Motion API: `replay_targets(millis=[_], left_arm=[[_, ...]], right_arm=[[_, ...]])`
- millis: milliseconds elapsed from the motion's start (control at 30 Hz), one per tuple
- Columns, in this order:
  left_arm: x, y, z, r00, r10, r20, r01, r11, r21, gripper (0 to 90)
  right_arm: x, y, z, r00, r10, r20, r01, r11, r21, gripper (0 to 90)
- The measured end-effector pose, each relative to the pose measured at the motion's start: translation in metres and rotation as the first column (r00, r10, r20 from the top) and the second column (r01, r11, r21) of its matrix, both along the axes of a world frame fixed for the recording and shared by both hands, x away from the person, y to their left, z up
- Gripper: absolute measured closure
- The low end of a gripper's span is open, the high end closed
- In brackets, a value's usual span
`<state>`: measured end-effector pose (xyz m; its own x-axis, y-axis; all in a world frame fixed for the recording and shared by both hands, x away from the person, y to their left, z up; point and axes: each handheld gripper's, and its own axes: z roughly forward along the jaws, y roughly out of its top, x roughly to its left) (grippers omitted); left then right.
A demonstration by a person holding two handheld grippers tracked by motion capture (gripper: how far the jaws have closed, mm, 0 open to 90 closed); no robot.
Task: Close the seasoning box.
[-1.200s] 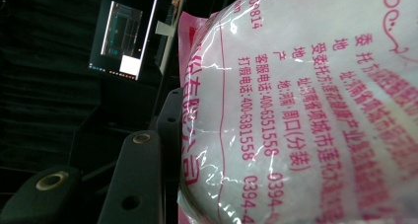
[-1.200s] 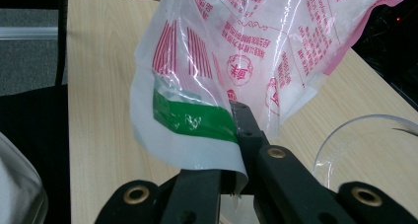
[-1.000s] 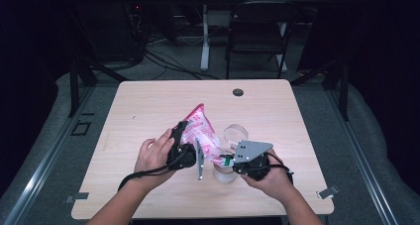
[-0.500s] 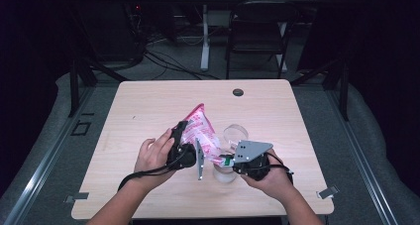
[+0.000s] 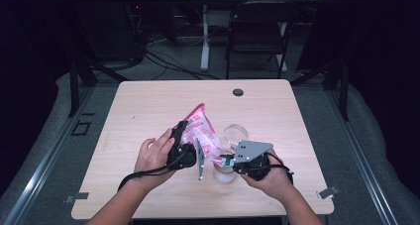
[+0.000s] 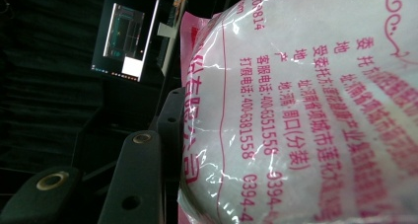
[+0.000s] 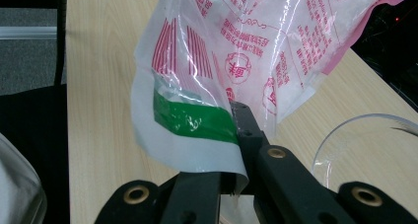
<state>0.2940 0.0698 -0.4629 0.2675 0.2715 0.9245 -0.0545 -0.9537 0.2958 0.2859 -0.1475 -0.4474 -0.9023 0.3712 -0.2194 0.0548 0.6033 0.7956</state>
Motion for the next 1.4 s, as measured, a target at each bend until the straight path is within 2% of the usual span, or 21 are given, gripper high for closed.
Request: replay_targets(millis=[1400], left_arm=[[-0.0008, -0.0026, 0.0033, 0.9998, -0.011, 0.014, 0.011, 0.9998, 0.014, 58.8]], right_arm=[[0.0002, -0.0022, -0.0008, 1.0000, -0.002, -0.003, 0.002, 1.000, 0.002, 90.0]])
